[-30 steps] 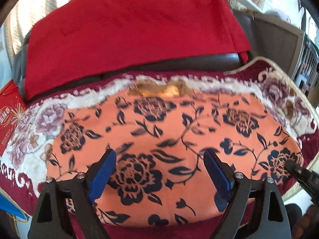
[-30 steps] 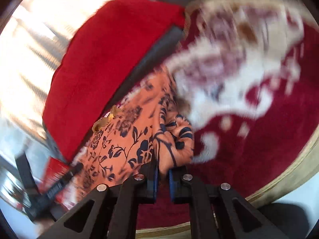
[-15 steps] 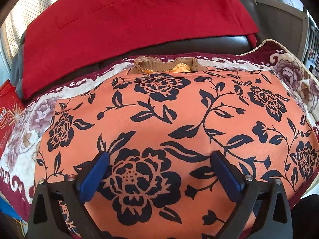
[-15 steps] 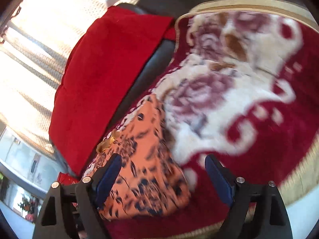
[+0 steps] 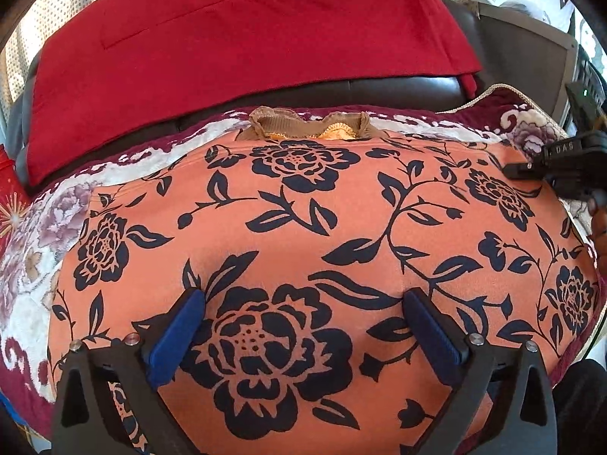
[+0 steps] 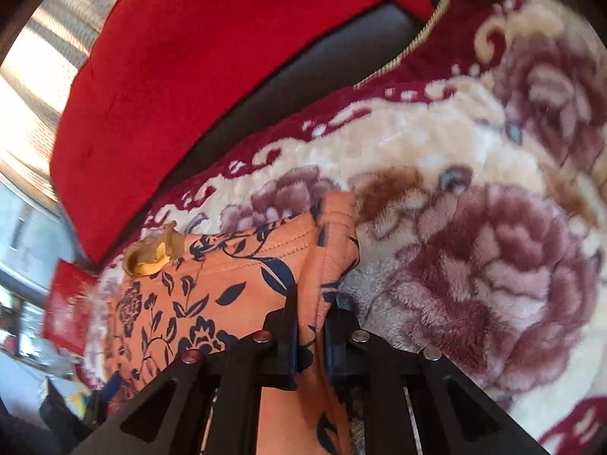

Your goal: Fold small clothes

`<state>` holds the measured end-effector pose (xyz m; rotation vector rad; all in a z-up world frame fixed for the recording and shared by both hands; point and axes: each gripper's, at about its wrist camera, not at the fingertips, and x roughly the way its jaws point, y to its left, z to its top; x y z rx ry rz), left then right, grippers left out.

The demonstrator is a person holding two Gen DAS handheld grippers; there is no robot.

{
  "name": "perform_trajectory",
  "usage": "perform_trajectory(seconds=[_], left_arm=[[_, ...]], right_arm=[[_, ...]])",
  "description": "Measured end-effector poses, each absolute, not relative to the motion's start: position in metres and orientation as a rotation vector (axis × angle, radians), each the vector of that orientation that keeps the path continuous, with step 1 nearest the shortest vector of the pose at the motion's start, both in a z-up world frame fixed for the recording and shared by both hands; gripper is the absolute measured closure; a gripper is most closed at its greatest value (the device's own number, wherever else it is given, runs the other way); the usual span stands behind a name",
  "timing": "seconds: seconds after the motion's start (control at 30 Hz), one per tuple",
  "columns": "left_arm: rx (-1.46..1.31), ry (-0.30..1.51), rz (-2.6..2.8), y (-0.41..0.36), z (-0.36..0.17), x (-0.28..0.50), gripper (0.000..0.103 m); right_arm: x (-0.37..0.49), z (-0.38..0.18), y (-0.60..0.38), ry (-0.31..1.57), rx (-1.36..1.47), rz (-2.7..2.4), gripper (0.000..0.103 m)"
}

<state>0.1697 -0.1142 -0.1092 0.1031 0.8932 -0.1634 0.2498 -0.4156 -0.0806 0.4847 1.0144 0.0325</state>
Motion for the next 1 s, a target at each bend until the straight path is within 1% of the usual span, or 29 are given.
perform_trajectory(seconds=[0.07,0.1,0.13,0.17,0.2,0.23,0.27,0.3,0.33,0.4,0.5,0.6,0.7,0.73,0.83,0.87,0.9,0.93,0.97,1.0], left_arm=[[0.100,0.893,-0.173,-0.113,-0.109,0.170,0.000],[0.097,0.891,-0.175,-0.113,-0.109,0.170,0.000],[0.095,0.889,-0.174,-0.113,-0.109,0.170,0.000],[0.096,0.890,-0.171,-0.114,-0.109,0.170,0.000],[0.097,0.896,-0.169,-0.114,-0.109,0.171,0.000],[0.097,0.906,-0.170,-0.114,-0.107,0.172,0.000],[0.093,0.921,-0.177,-0.112,-0.105,0.172,0.000],[0.088,0.931,-0.185,-0.109,-0.102,0.171,0.000],[0.080,0.935,-0.182,-0.104,-0.100,0.170,0.000],[0.057,0.938,-0.147,-0.093,-0.096,0.165,0.000],[-0.022,0.947,-0.112,-0.073,-0.089,0.154,0.000],[-0.114,0.921,-0.067,-0.042,-0.080,0.137,0.000],[-0.210,0.881,0.023,-0.001,-0.077,0.121,0.000],[-0.254,0.883,0.063,0.016,-0.079,0.118,0.000],[-0.434,0.973,0.157,0.070,-0.102,0.117,0.000],[-0.479,1.003,0.163,0.080,-0.111,0.118,0.000],[-0.514,1.031,0.165,0.088,-0.120,0.119,0.000],[-0.535,1.047,0.156,0.094,-0.127,0.120,0.012],[-0.503,1.047,0.152,0.097,-0.130,0.120,0.036],[-0.452,1.042,0.153,0.095,-0.129,0.120,0.050]], right_arm=[[0.239,-0.052,-0.393,0.937,0.306,-0.006,0.092],[0.238,-0.047,-0.389,0.918,0.271,-0.018,0.092],[0.241,-0.051,-0.388,0.928,0.246,-0.054,0.086],[0.251,-0.069,-0.395,1.003,0.254,-0.110,0.080],[0.262,-0.092,-0.405,1.105,0.297,-0.155,0.057],[0.261,-0.096,-0.412,1.102,0.359,-0.163,0.052],[0.254,-0.091,-0.418,1.055,0.417,-0.167,0.048],[0.247,-0.081,-0.416,1.040,0.407,-0.195,0.030],[0.239,-0.070,-0.411,1.012,0.371,-0.214,0.022],[0.218,-0.044,-0.400,0.918,0.292,-0.234,0.022],[0.183,-0.015,-0.378,0.819,0.297,-0.159,0.017],[0.161,-0.008,-0.346,0.793,0.288,-0.035,0.012],[0.153,-0.025,-0.318,0.820,0.256,0.074,0.012],[0.156,-0.038,-0.312,0.854,0.258,0.082,0.012],[0.168,-0.088,-0.316,0.995,0.331,0.055,0.012],[0.164,-0.092,-0.316,0.944,0.331,0.058,0.010],[0.158,-0.091,-0.313,0.895,0.321,0.081,0.002],[0.157,-0.092,-0.309,0.890,0.304,0.077,0.000],[0.155,-0.092,-0.306,0.889,0.277,0.069,0.000],[0.153,-0.092,-0.301,0.889,0.240,0.061,0.000]])
